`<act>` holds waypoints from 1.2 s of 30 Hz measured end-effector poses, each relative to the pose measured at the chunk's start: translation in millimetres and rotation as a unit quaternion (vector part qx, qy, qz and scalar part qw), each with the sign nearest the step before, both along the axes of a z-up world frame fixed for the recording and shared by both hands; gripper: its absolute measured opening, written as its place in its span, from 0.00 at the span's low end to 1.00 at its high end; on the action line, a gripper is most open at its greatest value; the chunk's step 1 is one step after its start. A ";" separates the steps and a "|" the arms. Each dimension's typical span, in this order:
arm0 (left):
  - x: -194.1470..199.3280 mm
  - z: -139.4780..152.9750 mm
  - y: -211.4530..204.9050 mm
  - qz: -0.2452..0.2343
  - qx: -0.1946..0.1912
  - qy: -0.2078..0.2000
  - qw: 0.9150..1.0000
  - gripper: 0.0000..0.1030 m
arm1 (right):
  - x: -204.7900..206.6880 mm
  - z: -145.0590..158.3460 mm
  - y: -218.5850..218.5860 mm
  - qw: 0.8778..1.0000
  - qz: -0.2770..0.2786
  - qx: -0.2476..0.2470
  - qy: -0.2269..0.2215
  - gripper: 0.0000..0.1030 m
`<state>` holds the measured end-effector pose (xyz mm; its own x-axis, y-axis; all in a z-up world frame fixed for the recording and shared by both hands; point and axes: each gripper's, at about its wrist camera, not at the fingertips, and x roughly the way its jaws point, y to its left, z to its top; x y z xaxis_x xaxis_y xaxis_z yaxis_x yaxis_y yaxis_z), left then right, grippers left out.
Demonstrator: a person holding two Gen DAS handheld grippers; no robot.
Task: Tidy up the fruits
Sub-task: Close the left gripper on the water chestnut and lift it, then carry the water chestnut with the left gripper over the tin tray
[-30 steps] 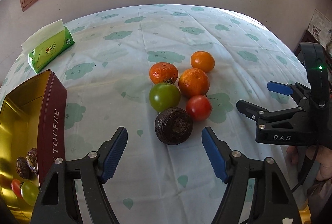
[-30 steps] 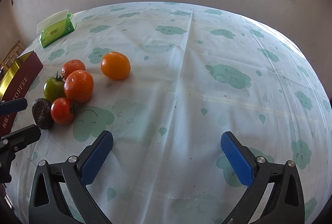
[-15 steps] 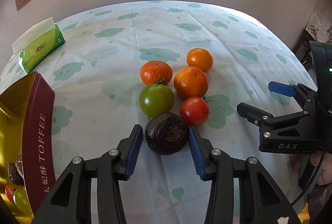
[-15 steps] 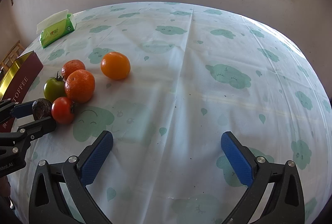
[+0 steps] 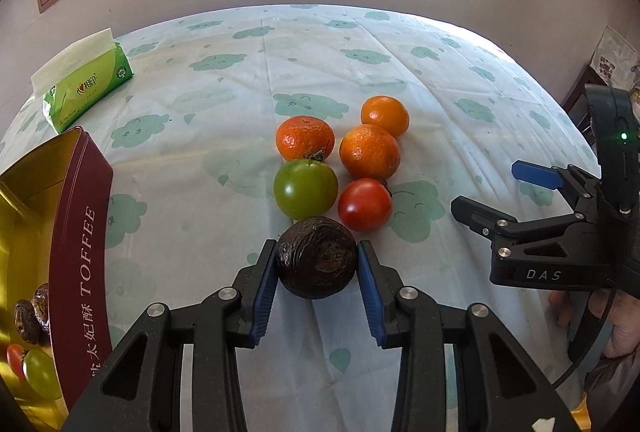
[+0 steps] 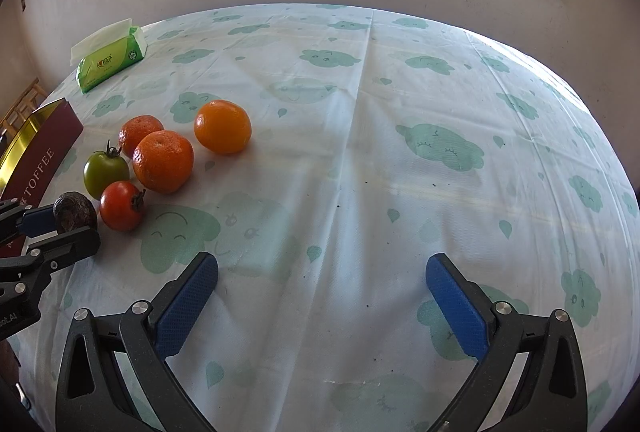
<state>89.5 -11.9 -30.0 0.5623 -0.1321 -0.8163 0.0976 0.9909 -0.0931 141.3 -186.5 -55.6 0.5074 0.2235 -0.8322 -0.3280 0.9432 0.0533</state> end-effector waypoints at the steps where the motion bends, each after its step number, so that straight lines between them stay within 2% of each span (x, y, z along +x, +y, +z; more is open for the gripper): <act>1: -1.4 1.1 0.9 0.003 0.000 0.000 1.000 0.34 | 0.0 0.1 0.0 1.000 0.000 0.000 0.000 1.00; 17: -31.2 40.1 36.8 0.050 -0.020 -0.024 0.998 0.34 | 0.2 0.1 -0.1 1.000 0.000 0.000 0.000 1.00; 27: -46.7 61.7 85.5 0.099 -0.015 -0.039 0.994 0.34 | 0.0 0.3 -0.1 1.000 0.000 0.000 0.000 1.00; 36: -60.7 64.6 135.3 0.152 -0.020 -0.035 0.988 0.34 | 0.0 0.4 0.0 1.000 0.000 0.000 0.000 1.00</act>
<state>28.8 123.4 34.6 0.6364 0.0210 -0.7711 -0.1961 0.9712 -0.1355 141.2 -186.5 -55.2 0.5076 0.2234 -0.8321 -0.3279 0.9432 0.0532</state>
